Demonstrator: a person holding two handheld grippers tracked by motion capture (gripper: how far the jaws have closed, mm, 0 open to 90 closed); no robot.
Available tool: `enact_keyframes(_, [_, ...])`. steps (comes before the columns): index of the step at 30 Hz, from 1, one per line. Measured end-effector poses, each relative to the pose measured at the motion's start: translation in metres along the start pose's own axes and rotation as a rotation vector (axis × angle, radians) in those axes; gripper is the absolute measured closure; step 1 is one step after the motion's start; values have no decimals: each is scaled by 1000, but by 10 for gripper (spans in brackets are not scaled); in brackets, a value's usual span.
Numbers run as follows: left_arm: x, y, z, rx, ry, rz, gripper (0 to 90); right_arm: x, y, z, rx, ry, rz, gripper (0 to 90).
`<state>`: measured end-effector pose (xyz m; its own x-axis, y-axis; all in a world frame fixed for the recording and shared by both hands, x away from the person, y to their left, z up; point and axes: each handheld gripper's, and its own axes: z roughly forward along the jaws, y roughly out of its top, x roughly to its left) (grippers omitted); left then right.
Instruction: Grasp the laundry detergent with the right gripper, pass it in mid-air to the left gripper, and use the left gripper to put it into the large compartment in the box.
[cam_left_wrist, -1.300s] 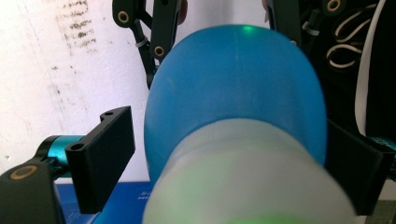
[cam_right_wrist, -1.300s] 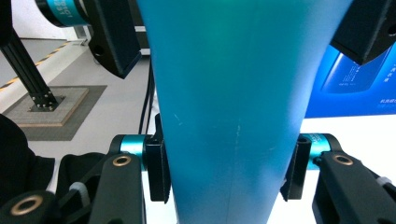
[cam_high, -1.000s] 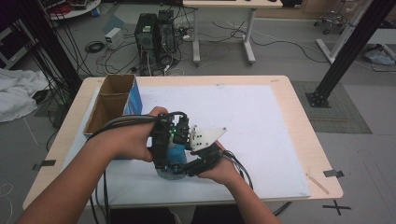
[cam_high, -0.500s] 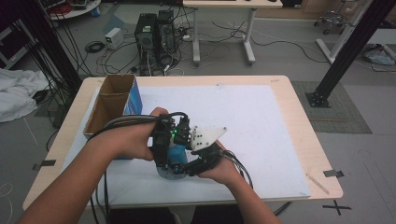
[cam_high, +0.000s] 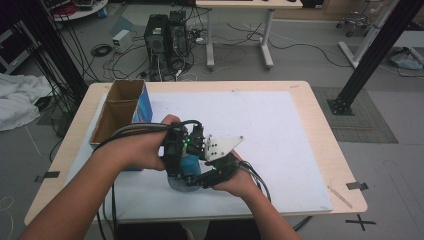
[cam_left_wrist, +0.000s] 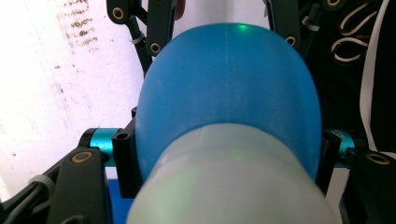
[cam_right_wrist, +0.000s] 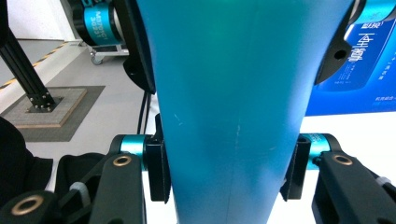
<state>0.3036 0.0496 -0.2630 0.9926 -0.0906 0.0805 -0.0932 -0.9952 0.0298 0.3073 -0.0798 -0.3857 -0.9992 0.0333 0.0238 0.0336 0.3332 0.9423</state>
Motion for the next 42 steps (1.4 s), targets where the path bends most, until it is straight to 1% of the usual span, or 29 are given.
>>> enact_keyframes(5, [0,1,0,5,1,-5,346,1,0,0,1,-6,-1,480])
enact_keyframes(15, [-1,0,0,8,4,-7,360,1,1,1,-1,-6,-1,480])
enact_keyframes(18, [0,1,0,12,-11,-26,371,1,1,1,5,-4,-7,480])
enact_keyframes(19, [0,1,0,12,-11,-26,375,1,1,1,5,-4,-7,480])
enact_keyframes(20, [1,0,1,14,-20,-39,379,1,0,2,9,-6,-9,480])
enact_keyframes(24, [1,0,1,18,-24,-42,383,1,0,3,11,-5,-14,479])
enact_keyframes(27, [1,0,0,10,-25,-43,386,1,0,3,9,-4,-12,478])
enact_keyframes(28, [1,-1,-1,9,-36,-53,387,1,1,2,7,-5,-13,475])
enact_keyframes(31, [1,-1,-1,7,-40,-57,388,2,1,2,6,-1,-15,468])
enact_keyframes(34, [2,0,-2,6,-42,-53,388,4,3,1,0,-9,-18,461])
enact_keyframes(37, [3,0,-2,4,-44,-59,388,5,4,1,8,-21,-8,450])
enact_keyframes(38, [3,0,-1,12,-48,-59,388,8,5,4,33,-49,-37,423])
enact_keyframes(39, [3,0,-1,12,-48,-59,388,8,5,4,33,-49,-37,423])
enact_keyframes(40, [3,0,-1,13,-47,-58,388,9,5,5,49,-60,-52,396])
enact_keyframes(42, [3,0,-1,11,-46,-59,387,10,4,5,52,-58,-51,388])
